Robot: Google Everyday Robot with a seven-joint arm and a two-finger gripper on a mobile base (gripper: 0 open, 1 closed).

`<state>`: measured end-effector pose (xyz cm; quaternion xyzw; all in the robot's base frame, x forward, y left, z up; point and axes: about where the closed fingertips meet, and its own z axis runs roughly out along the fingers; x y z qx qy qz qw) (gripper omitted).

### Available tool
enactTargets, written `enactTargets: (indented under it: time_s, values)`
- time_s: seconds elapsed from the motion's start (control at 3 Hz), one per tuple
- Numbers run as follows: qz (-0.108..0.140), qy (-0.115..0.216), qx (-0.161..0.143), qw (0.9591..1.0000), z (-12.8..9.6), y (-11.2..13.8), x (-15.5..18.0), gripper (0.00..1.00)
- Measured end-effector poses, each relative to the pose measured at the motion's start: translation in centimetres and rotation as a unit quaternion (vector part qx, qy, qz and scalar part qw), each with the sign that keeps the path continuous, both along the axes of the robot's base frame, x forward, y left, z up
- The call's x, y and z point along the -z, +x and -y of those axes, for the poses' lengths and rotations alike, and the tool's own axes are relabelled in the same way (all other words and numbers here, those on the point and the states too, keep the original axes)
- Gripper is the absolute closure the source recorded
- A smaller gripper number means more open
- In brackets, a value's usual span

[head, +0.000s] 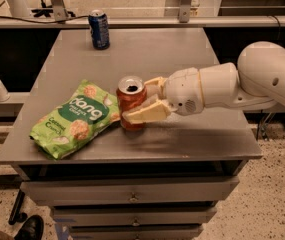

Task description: Move coke can near green rice chip bag

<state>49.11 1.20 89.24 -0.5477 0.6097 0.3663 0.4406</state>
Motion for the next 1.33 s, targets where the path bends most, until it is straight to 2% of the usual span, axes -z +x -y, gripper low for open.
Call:
enactTargets:
  time_s: [0.33,0.67,1.33]
  values:
    - [0.0,-0.004,-0.009,0.9999,-0.2,-0.9,1.2,1.0]
    - [-0.004,-0.009,-0.015,0.9998,-0.3,-1.5,2.0,0.83]
    - [-0.01,-0.012,-0.021,0.9997,-0.4,-2.0,2.7,0.36]
